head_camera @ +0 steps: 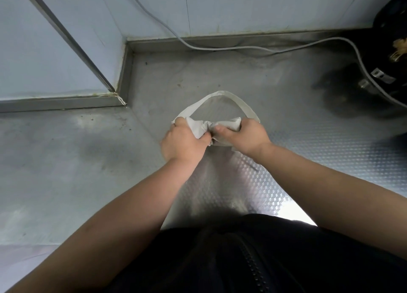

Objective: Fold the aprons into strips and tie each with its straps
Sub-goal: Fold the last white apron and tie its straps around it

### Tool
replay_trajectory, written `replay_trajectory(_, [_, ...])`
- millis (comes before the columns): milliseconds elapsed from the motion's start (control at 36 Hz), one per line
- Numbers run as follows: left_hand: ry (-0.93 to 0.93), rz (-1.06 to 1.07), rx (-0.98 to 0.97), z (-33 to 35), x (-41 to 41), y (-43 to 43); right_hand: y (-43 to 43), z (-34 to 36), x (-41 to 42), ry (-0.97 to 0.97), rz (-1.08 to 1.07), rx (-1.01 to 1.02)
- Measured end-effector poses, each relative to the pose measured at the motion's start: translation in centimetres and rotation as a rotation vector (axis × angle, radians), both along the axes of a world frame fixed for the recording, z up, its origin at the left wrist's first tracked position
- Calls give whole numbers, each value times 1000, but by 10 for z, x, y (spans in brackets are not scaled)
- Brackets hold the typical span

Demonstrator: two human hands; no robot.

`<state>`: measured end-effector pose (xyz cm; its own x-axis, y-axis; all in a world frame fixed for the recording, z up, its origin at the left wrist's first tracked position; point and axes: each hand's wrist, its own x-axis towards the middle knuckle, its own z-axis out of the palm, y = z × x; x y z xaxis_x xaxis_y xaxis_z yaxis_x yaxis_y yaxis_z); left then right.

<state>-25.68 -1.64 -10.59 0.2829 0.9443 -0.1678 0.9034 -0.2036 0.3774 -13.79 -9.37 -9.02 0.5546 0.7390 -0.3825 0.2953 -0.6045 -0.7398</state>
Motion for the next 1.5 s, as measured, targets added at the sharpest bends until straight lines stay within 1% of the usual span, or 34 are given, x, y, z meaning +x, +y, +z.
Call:
replay_trajectory(83, [29,-18,48,4,0,-1,4,2,-4,-53,-14,-8])
replay_trajectory(167, [87,-99,97,7,3,-2,8,-1,-10,-99,-7,-45])
replay_trajectory(278, [63,-206,80,10,3,-7,9,-1,-5,-168,-55,-137])
replay_trajectory(361, [46,-268,55,9,-1,-12,10,-2,0,-172,-63,-174])
replay_trajectory(500, [11,-309,63,8,-3,-10,14,-7,-5,-180,-91,-203])
replay_trajectory(611, [10,-322,52,8,-3,-8,13,-11,-10,-158,-122,-186])
replay_trajectory(694, [-21,-271,13,7,-3,-5,15,-10,-10,-122,-73,-170])
replay_trajectory(806, [-26,-149,-59,5,-8,6,18,6,-9,93,54,-74])
replay_trajectory(861, [-18,-137,-80,3,-11,10,19,12,-9,138,134,-61])
replay_trajectory(917, [-49,-204,-107,4,-10,9,20,12,-8,72,211,-106])
replay_trajectory(944, [-72,-260,-141,5,-9,8,20,11,-7,2,237,-138])
replay_trajectory(1000, [-86,-364,-226,9,-8,4,20,9,-5,-124,249,-187])
replay_trajectory(1028, [-95,-385,-254,11,-8,5,20,8,-5,-153,243,-191])
replay_trajectory(1111, [-147,-345,-302,12,-11,10,20,9,-6,-195,248,-200])
replay_trajectory(1139, [-136,-342,-304,13,-12,12,21,9,-6,-210,269,-217])
replay_trajectory(1222, [-37,-381,-295,15,-10,13,20,7,-7,-191,270,-215])
replay_trajectory(1278, [-24,-387,-293,16,-8,11,18,6,-7,-154,241,-206])
replay_trajectory(1333, [-33,-376,-290,16,-8,11,18,5,-8,-170,273,-216])
replay_trajectory(1389, [-62,-356,-291,16,-8,11,18,3,-6,-147,297,-231])
replay_trajectory(1500, [-161,-307,-365,17,-9,8,16,1,1,-9,301,-171])
